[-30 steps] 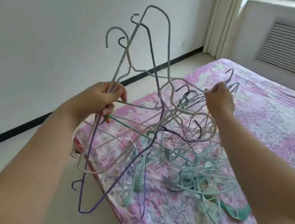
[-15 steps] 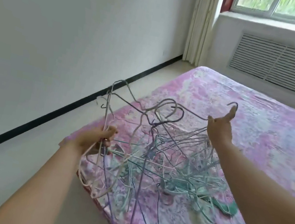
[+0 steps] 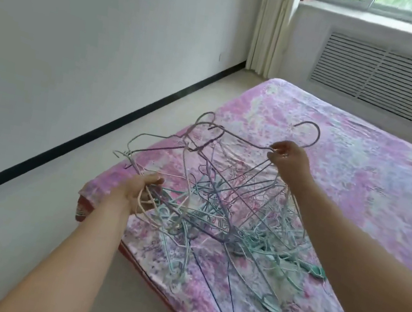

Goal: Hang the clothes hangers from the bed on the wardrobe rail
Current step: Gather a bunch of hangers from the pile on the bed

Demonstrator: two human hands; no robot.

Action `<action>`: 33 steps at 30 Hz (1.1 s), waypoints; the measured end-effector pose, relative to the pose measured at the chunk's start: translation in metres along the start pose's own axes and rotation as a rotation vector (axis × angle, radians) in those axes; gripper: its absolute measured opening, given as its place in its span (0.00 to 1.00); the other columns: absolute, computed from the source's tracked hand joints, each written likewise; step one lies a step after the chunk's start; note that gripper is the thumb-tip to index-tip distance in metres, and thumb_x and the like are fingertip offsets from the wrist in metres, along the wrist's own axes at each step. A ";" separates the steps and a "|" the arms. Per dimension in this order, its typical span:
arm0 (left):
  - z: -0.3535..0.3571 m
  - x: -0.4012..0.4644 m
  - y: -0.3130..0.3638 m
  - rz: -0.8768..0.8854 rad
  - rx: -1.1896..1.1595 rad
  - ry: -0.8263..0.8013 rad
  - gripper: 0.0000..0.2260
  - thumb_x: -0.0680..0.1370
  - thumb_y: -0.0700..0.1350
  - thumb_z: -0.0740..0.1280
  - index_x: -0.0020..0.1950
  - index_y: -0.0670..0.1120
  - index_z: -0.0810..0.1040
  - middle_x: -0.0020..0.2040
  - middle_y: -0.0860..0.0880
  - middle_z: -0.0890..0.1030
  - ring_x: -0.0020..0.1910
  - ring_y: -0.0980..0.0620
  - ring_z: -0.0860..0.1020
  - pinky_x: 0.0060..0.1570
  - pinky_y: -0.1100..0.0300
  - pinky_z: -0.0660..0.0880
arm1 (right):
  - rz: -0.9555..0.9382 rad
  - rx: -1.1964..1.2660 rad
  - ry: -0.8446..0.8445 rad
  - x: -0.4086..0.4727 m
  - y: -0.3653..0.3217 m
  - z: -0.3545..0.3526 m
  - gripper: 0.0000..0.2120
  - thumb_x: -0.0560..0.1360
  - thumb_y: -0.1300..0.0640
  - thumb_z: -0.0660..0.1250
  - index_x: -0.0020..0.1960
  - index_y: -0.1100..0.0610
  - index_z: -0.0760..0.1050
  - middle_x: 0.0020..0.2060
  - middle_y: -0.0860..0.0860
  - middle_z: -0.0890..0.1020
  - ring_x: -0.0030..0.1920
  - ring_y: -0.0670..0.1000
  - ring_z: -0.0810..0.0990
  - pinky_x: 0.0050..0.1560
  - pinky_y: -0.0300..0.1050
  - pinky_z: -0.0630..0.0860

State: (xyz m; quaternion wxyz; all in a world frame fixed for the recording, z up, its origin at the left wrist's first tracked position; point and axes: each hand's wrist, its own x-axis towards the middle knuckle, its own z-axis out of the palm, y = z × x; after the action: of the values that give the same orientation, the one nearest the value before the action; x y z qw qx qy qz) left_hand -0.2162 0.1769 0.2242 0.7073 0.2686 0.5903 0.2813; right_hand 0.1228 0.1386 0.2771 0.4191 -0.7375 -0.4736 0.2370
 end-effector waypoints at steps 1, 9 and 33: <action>0.000 0.002 -0.002 -0.010 -0.020 0.002 0.12 0.81 0.46 0.63 0.41 0.42 0.78 0.24 0.49 0.78 0.21 0.54 0.77 0.31 0.58 0.77 | -0.006 -0.020 -0.057 -0.002 -0.011 0.001 0.06 0.74 0.60 0.69 0.51 0.55 0.77 0.41 0.52 0.79 0.38 0.50 0.76 0.36 0.39 0.72; 0.003 0.021 -0.014 -0.040 -0.243 0.017 0.19 0.83 0.52 0.57 0.40 0.41 0.75 0.22 0.48 0.75 0.29 0.48 0.74 0.30 0.58 0.77 | -0.018 -0.191 -0.090 -0.015 -0.021 0.018 0.09 0.77 0.58 0.66 0.55 0.49 0.76 0.45 0.49 0.81 0.37 0.51 0.82 0.38 0.45 0.76; 0.088 -0.051 -0.089 0.139 -0.132 -0.305 0.22 0.78 0.63 0.54 0.59 0.50 0.77 0.49 0.47 0.82 0.45 0.51 0.82 0.42 0.54 0.79 | 0.132 0.206 -0.636 -0.147 -0.045 0.077 0.27 0.77 0.61 0.63 0.72 0.60 0.58 0.64 0.57 0.72 0.60 0.55 0.75 0.55 0.49 0.76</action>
State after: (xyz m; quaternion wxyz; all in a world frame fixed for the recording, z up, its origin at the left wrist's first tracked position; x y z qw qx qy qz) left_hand -0.1299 0.0738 0.2096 0.7837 0.3012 0.4363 0.3236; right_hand -0.0218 0.0459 0.2668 0.3066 -0.6096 -0.5053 0.5283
